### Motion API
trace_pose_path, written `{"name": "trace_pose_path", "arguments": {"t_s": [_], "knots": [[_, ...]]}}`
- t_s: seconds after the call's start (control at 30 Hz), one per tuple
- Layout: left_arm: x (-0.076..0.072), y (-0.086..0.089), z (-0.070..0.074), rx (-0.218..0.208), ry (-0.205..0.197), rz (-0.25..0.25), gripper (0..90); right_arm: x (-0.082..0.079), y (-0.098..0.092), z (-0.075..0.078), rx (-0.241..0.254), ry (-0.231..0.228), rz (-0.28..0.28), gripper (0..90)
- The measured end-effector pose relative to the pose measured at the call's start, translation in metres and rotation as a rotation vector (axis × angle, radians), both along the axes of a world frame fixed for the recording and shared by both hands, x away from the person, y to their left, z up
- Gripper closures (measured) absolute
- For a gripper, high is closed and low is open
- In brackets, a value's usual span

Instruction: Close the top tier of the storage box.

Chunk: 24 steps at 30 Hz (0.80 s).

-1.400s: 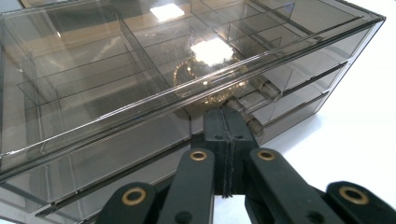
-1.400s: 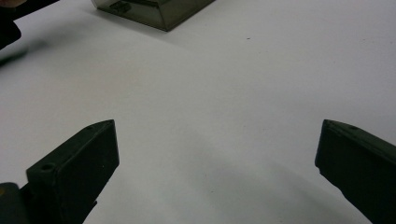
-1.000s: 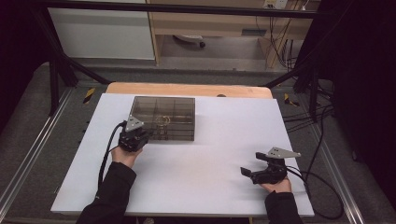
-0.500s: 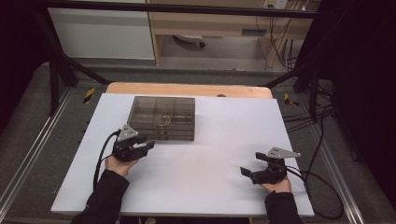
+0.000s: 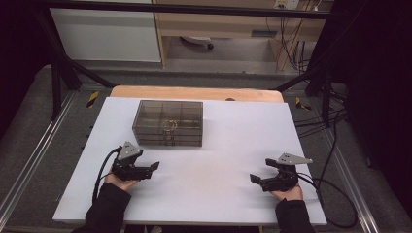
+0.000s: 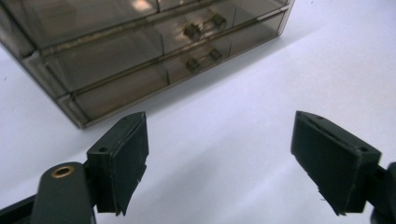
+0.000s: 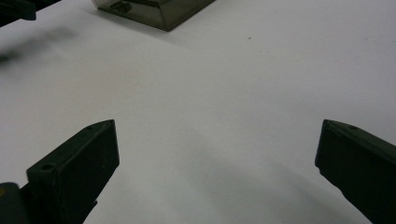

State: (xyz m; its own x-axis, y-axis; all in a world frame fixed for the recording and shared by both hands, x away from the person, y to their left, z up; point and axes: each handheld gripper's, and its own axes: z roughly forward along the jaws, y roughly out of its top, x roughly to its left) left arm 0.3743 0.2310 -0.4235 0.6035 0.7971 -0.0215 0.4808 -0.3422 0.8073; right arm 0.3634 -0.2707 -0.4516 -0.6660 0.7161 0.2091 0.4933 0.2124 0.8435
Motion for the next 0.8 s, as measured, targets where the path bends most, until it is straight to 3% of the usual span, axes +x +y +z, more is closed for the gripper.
{"name": "trace_pose_path", "arguments": {"t_s": [0.27,0.67,0.8], "knots": [[-0.008,0.015,-0.005,0.025,0.002,0.018,13.9,0.000,0.000,0.000,0.001,0.001,-0.001,0.5],[-0.016,0.041,-0.011,-0.006,0.004,0.017,14.0,0.000,0.000,-0.001,-0.006,0.004,-0.001,0.4],[-0.017,0.044,-0.014,0.003,0.012,0.011,14.0,0.000,0.000,-0.001,-0.005,0.006,-0.002,0.3]]}}
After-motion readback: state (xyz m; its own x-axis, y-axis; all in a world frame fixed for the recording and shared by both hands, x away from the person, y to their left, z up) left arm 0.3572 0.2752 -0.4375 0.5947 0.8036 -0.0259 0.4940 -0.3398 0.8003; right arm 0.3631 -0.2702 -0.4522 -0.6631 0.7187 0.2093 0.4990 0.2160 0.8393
